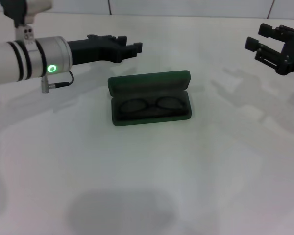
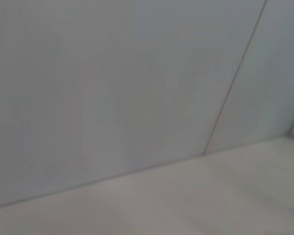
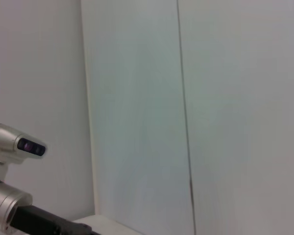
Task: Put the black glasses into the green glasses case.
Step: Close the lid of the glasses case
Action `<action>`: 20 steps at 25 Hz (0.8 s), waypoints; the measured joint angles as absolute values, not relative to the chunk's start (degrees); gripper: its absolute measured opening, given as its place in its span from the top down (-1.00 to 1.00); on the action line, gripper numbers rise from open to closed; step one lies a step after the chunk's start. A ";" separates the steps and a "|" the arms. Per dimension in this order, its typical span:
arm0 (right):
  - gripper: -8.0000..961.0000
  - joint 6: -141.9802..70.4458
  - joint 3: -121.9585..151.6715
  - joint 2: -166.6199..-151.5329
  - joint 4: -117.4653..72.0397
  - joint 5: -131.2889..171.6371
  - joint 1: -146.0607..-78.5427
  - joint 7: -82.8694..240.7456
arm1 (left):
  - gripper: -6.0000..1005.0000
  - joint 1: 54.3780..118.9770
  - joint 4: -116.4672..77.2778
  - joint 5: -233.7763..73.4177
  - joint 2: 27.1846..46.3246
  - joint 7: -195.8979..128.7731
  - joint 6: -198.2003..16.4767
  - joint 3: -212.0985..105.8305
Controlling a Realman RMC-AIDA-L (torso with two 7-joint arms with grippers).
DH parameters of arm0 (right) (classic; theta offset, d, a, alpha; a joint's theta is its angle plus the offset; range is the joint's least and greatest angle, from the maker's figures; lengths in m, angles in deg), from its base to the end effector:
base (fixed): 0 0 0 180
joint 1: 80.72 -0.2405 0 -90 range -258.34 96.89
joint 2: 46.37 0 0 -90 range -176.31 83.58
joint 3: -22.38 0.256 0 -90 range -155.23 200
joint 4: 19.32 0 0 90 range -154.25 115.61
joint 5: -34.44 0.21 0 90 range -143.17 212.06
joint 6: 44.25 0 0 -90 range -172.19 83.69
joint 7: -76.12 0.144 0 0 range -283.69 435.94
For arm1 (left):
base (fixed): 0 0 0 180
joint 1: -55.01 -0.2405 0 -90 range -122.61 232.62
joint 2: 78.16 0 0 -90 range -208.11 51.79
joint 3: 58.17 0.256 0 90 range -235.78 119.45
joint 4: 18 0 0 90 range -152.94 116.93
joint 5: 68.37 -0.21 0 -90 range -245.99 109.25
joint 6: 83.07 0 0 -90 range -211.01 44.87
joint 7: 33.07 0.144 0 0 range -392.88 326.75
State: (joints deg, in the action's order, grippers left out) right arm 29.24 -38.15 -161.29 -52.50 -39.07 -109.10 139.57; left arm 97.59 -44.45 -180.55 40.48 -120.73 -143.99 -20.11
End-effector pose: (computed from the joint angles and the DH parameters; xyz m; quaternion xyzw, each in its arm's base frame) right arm 0.2417 0.3729 0.0246 -0.8814 0.1390 0.3461 0.2899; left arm -0.2422 0.4160 -0.0188 -0.8835 -0.3242 -0.2190 0.2575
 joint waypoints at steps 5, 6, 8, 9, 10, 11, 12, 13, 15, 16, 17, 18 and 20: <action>-0.12 28.97 -37.98 -161.58 -52.56 -39.21 -108.68 139.48 | -0.29 98.50 -44.46 -180.87 40.67 -122.20 -142.12 -13.54; -0.19 28.97 -37.95 -161.58 -52.54 -39.22 -108.63 139.48 | -0.29 98.53 -44.46 -180.84 40.67 -122.31 -142.53 -12.62; -0.19 28.97 -37.90 -161.59 -52.48 -39.21 -108.61 139.48 | -0.30 98.42 -44.46 -180.84 40.55 -122.36 -143.77 -10.73; -0.19 28.97 -37.89 -161.59 -52.48 -39.21 -108.61 139.48 | -0.30 98.33 -44.46 -180.85 40.51 -122.35 -144.20 -10.27; -0.19 28.95 -37.87 -161.59 -52.45 -39.21 -108.62 139.48 | -0.30 98.19 -44.50 -180.86 40.44 -122.28 -145.11 -9.62; -0.19 28.94 -37.89 -161.59 -52.37 -39.21 -108.70 139.48 | -0.30 98.03 -44.56 -180.85 40.40 -122.13 -145.77 -9.19; -0.19 28.88 -37.96 -161.59 -52.28 -39.21 -108.82 139.48 | -0.30 97.78 -44.79 -180.86 40.40 -121.81 -146.37 -8.91; -0.19 28.79 -38.08 -161.59 -52.22 -39.21 -108.93 139.48 | -0.30 97.40 -45.13 -180.87 40.41 -121.35 -147.04 -8.59; -0.19 28.30 -38.35 -161.66 -52.20 -39.21 -109.02 139.47 | -0.30 96.28 -46.34 -180.81 40.75 -120.42 -147.61 -8.16; -0.19 28.00 -38.44 -161.70 -52.20 -39.21 -109.02 139.46 | -0.30 95.59 -46.96 -180.97 41.00 -119.89 -147.77 -7.96; -0.19 27.85 -38.49 -161.72 -52.20 -39.21 -109.03 139.43 | -0.30 95.04 -47.44 -180.83 41.20 -119.28 -147.92 -7.78; -0.18 27.70 -38.52 -161.74 -52.21 -39.21 -109.04 139.41 | -0.30 94.44 -47.82 -180.65 41.35 -118.46 -148.04 -7.38; -0.18 27.58 -38.52 -161.75 -52.21 -39.21 -109.05 139.40 | -0.31 93.23 -48.12 -179.81 41.45 -116.20 -148.18 -5.74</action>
